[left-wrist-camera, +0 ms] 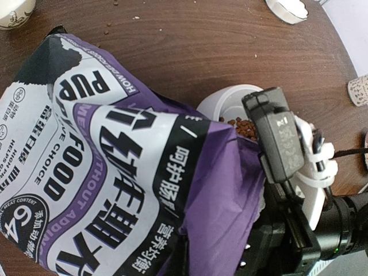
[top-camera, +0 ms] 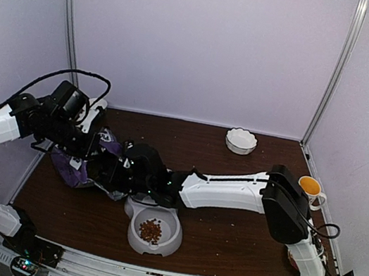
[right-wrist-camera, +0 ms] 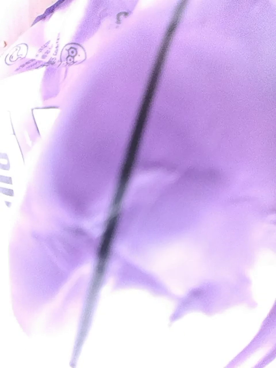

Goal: Serve the pet food
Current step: Collect the pet food from the pet food bag, then place the pet food in the pet food bowl.

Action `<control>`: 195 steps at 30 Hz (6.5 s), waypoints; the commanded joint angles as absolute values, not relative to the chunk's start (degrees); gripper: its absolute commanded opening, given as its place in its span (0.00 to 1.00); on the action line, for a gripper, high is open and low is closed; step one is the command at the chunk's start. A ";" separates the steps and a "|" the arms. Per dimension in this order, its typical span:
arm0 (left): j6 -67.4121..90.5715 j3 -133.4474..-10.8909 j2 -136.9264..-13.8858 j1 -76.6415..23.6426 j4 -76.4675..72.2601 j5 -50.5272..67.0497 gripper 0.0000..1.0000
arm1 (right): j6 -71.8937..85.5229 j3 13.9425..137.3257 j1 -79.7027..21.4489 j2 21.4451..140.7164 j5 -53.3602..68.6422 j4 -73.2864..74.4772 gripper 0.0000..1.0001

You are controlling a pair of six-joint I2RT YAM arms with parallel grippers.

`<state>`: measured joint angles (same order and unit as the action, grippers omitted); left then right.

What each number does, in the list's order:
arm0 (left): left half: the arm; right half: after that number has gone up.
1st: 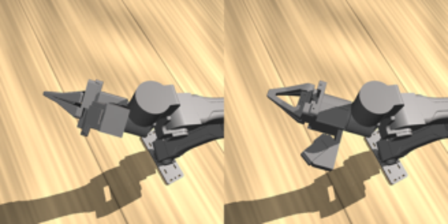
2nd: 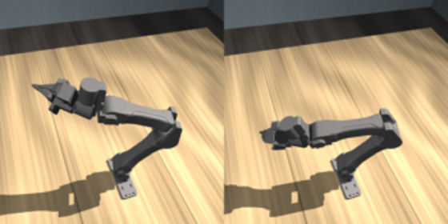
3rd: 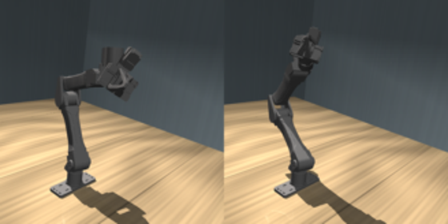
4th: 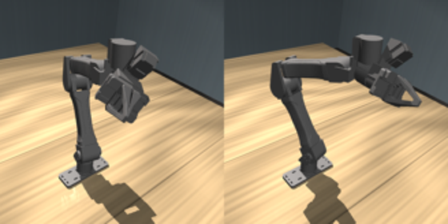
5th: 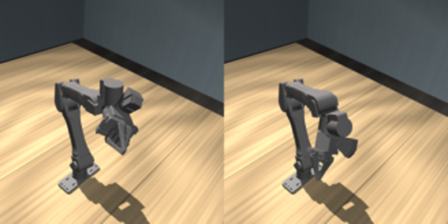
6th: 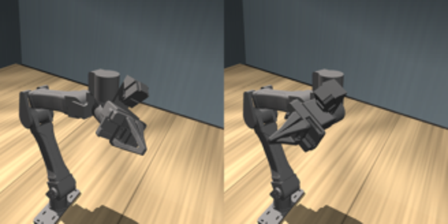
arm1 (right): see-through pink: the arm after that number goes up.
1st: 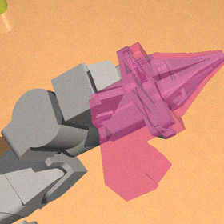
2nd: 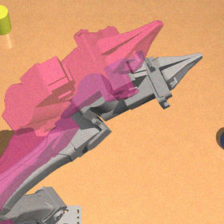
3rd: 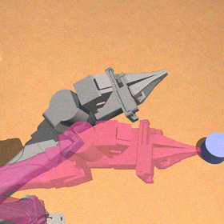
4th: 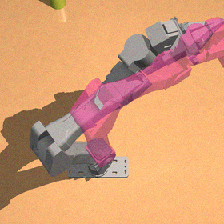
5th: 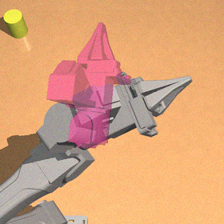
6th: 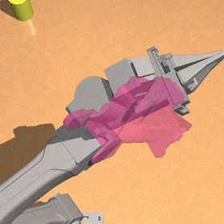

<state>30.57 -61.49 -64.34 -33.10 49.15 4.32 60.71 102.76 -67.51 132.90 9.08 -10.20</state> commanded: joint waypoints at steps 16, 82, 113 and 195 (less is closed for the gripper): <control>31.33 -61.29 -60.93 -33.68 43.62 5.31 0.00 | 61.47 96.31 -65.98 124.49 8.44 -14.78 0.00; 30.23 -60.12 -59.51 -33.66 44.82 -0.70 0.00 | 65.47 73.63 -64.43 106.40 12.64 -24.34 0.00; 26.24 -58.11 -56.91 -33.57 42.68 -5.67 0.00 | 76.99 63.84 -64.42 104.48 23.37 -44.63 0.00; 20.73 -56.99 -53.02 -29.63 42.65 -11.86 0.00 | 68.09 38.62 -63.38 71.46 21.71 -21.29 0.00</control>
<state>21.37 -57.06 -54.70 -30.89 46.41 -8.08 69.45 40.42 -64.53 74.72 24.21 -23.09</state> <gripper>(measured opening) 0.019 0.115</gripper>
